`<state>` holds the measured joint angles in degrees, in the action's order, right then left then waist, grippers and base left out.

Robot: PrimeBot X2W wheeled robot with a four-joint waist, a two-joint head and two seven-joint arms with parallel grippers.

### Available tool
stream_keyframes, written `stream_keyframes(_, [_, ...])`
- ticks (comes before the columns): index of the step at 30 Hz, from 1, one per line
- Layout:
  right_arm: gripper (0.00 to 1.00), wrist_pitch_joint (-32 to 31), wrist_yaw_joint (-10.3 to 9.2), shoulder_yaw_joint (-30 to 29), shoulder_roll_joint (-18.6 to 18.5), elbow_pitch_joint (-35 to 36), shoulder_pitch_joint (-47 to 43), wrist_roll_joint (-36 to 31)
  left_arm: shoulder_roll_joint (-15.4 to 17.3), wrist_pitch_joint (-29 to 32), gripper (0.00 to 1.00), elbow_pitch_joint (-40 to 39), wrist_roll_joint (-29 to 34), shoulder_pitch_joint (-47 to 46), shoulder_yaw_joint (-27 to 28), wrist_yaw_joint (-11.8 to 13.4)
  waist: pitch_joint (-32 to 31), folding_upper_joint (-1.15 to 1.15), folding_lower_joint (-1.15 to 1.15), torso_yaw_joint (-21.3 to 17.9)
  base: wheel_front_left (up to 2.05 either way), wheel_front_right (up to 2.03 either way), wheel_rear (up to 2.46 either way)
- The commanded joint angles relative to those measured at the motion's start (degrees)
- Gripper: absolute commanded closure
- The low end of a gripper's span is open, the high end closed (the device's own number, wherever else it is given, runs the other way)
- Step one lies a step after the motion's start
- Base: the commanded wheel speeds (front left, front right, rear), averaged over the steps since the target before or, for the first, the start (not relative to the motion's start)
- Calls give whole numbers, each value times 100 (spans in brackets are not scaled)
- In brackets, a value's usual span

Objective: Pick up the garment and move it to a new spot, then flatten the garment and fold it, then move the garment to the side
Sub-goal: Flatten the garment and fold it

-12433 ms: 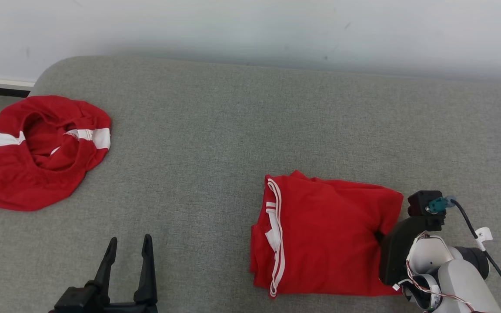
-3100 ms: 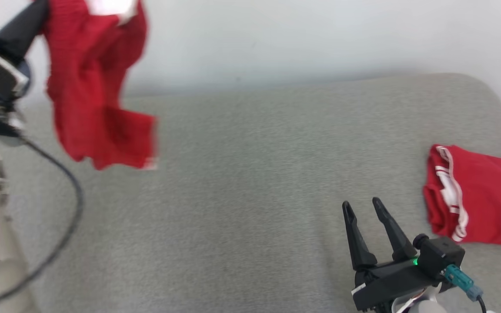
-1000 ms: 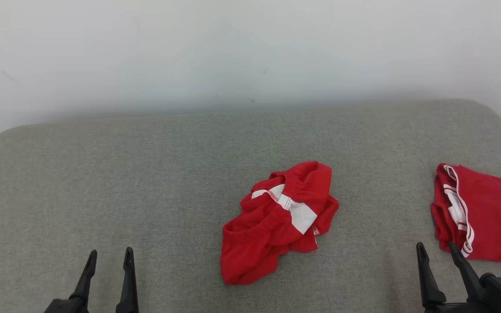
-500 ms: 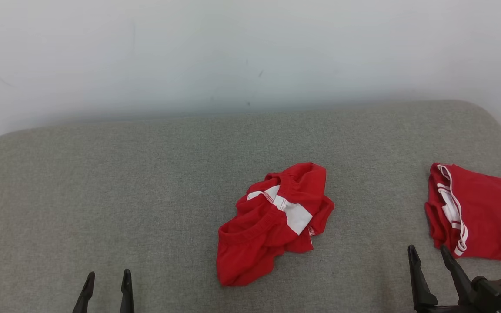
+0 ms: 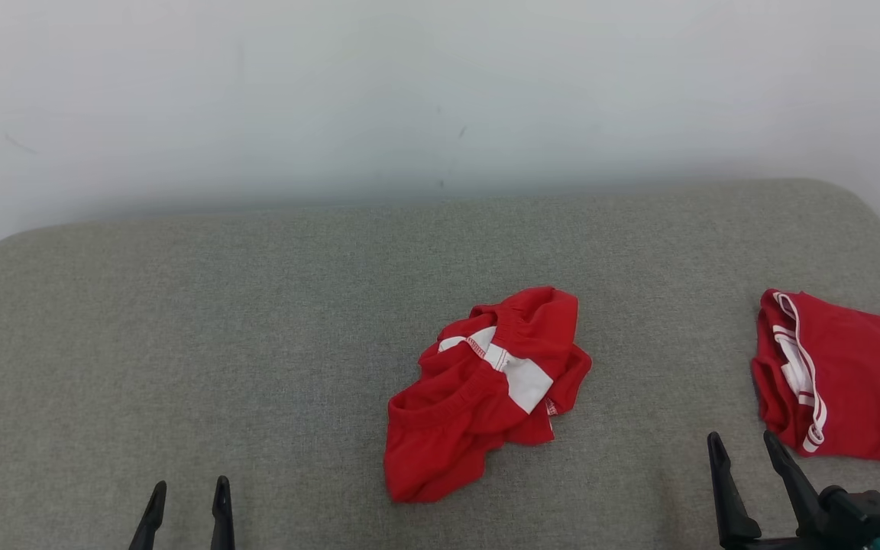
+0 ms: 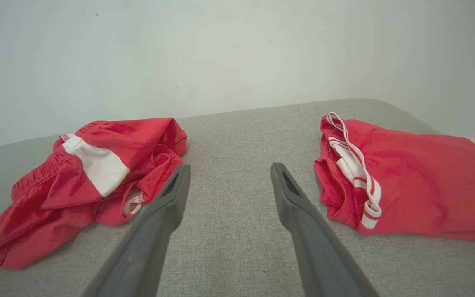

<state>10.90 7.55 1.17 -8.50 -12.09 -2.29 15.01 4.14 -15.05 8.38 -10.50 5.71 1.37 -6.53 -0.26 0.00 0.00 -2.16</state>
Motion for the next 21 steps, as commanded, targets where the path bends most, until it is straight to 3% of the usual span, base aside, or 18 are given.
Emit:
stream_keyframes(1, [0,-2,-14,19,-28,-6,41,-7,-15,-16,0,11,32,50,22,-7,1,0,0,-3,0,0,0])
stream_keyframes(12, [0,-9,-14,100,-40,5,75,40,-53,-16,0,93,64,-10,49,-67,32,0,0,-42,0,0,0])
stream_keyframes(21, [0,12,-14,141,27,-14,112,44,121,-10,0,624,120,-898,-498,-88,71,0,0,-91,0,0,0])
